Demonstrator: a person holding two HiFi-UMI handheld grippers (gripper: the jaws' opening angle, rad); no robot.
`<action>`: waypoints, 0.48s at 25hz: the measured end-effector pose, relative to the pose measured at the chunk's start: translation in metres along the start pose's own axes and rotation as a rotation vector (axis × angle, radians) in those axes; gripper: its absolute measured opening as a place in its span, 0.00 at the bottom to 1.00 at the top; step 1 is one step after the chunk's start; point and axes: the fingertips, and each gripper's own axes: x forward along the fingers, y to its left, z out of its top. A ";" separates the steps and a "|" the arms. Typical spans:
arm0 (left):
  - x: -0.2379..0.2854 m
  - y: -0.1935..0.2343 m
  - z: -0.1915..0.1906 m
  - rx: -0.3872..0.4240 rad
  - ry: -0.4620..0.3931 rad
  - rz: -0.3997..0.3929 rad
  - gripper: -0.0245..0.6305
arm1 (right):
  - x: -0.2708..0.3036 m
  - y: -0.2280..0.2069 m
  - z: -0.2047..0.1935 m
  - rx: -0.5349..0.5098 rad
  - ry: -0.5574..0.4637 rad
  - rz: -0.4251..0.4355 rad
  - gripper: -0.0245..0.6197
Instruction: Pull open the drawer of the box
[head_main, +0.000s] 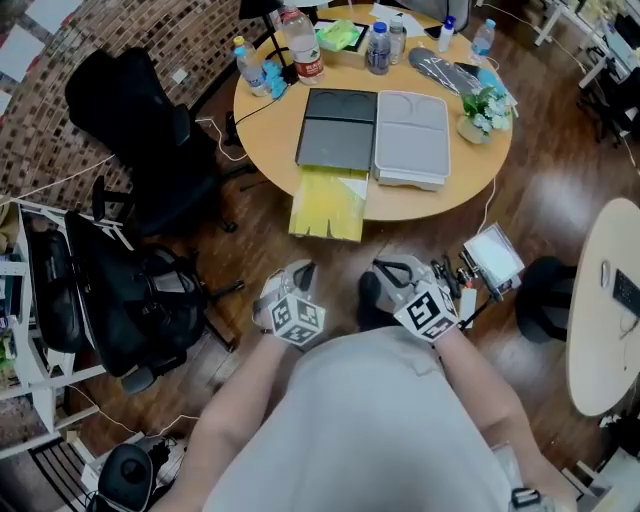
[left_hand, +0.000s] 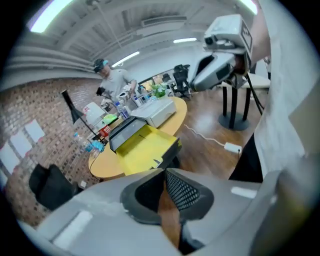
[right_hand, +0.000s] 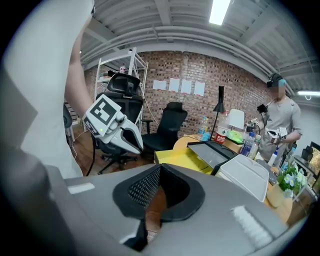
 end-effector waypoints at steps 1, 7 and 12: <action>-0.009 -0.005 -0.002 -0.057 -0.024 -0.010 0.06 | -0.003 0.007 0.000 -0.005 0.007 0.003 0.04; -0.065 -0.034 -0.016 -0.308 -0.127 -0.036 0.05 | -0.022 0.051 0.012 -0.028 0.002 0.019 0.04; -0.115 -0.056 -0.012 -0.475 -0.258 -0.124 0.04 | -0.036 0.091 0.026 -0.035 0.001 0.048 0.04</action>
